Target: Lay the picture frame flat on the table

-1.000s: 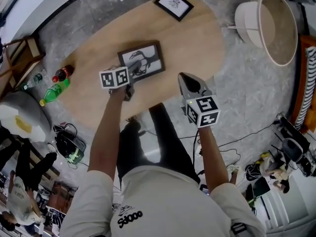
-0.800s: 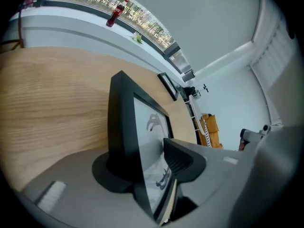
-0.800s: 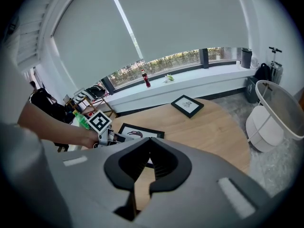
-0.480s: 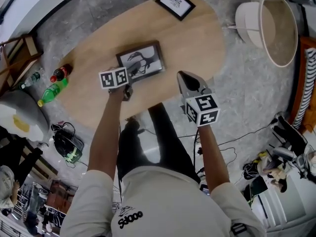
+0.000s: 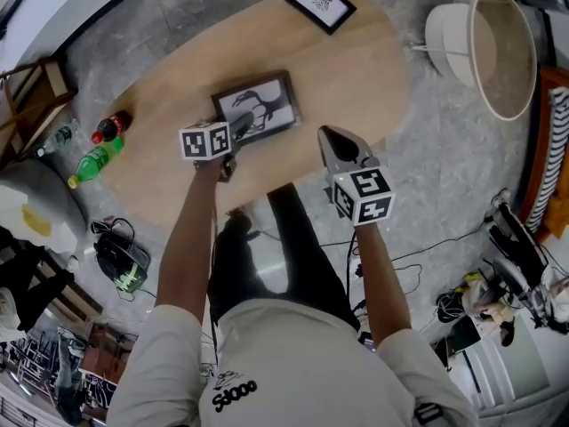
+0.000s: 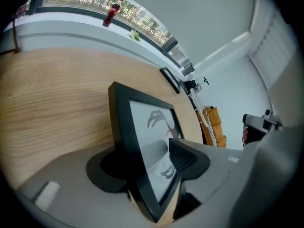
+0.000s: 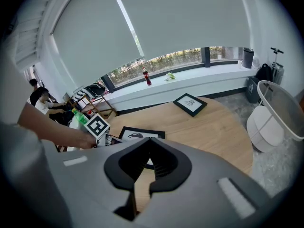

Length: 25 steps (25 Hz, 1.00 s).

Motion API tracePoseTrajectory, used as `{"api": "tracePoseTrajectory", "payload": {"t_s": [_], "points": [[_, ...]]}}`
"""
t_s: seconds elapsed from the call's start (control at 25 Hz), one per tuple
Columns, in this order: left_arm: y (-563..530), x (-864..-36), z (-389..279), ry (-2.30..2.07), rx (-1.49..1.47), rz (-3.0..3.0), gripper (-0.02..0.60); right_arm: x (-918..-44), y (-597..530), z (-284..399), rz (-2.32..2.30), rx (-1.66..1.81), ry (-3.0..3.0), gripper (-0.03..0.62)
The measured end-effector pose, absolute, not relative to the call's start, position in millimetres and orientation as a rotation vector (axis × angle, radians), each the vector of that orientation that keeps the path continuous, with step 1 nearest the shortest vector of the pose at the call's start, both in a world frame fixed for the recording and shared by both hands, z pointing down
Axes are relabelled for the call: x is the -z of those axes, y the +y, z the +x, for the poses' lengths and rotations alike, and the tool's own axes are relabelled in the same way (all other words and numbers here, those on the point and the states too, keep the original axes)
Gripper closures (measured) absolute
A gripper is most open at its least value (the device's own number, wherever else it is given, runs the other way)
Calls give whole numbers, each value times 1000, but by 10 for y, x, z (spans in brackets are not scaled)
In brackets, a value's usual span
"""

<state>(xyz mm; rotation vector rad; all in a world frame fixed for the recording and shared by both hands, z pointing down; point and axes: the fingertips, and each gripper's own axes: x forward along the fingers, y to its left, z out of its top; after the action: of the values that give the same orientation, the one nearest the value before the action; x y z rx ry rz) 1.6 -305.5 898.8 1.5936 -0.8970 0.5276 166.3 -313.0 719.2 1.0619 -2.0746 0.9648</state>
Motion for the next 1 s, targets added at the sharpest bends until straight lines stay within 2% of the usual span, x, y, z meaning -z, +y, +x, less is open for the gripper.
{"api": "tracePoseTrajectory", "payload": {"t_s": [0.64,1.0], "points": [[-2778,-9017,-224,-871,-604,1607,307,-7204,-3024,1598,1055,-962,-2074,591],[-2712,-9007,-261,-875,-550,1614,307,-7168,-2948,1582,1063,-953,-2079,591]]}}
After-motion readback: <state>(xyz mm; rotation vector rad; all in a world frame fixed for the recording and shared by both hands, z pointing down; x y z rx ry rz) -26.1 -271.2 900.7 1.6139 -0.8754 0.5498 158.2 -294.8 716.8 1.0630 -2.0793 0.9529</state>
